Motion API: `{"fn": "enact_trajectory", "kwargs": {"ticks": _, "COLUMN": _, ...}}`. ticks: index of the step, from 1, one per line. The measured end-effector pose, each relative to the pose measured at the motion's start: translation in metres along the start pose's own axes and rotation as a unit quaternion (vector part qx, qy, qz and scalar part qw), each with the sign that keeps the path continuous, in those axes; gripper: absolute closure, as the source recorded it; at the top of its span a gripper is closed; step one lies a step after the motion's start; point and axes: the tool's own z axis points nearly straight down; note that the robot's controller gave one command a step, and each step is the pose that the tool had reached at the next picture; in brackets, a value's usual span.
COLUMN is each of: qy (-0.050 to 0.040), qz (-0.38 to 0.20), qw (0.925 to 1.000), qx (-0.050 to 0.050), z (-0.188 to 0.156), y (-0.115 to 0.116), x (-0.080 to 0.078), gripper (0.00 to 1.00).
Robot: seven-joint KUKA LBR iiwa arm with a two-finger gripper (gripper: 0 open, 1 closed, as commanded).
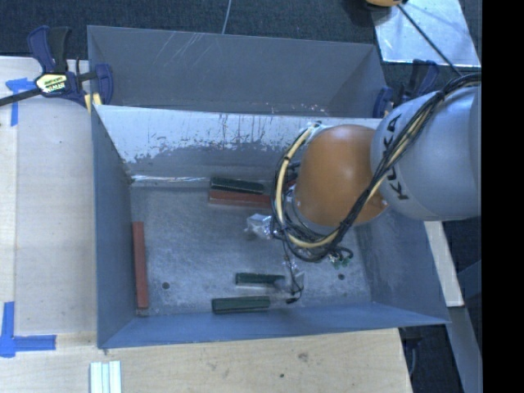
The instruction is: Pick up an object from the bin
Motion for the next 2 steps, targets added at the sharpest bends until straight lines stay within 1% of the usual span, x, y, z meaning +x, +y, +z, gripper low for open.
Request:
{"fn": "enact_trajectory", "kwargs": {"ticks": 1, "qy": -0.0002, "qz": -0.049, "qw": 0.9988, "qx": -0.004, "z": 0.003, "y": 0.038, "x": 0.000, "gripper": 0.00}}
{"fn": "enact_trajectory", "kwargs": {"ticks": 2, "qy": -0.0002, "qz": 0.023, "qw": 0.9997, "qx": -0.002, "z": 0.014, "y": 0.022, "x": 0.030, "gripper": 1.00}}
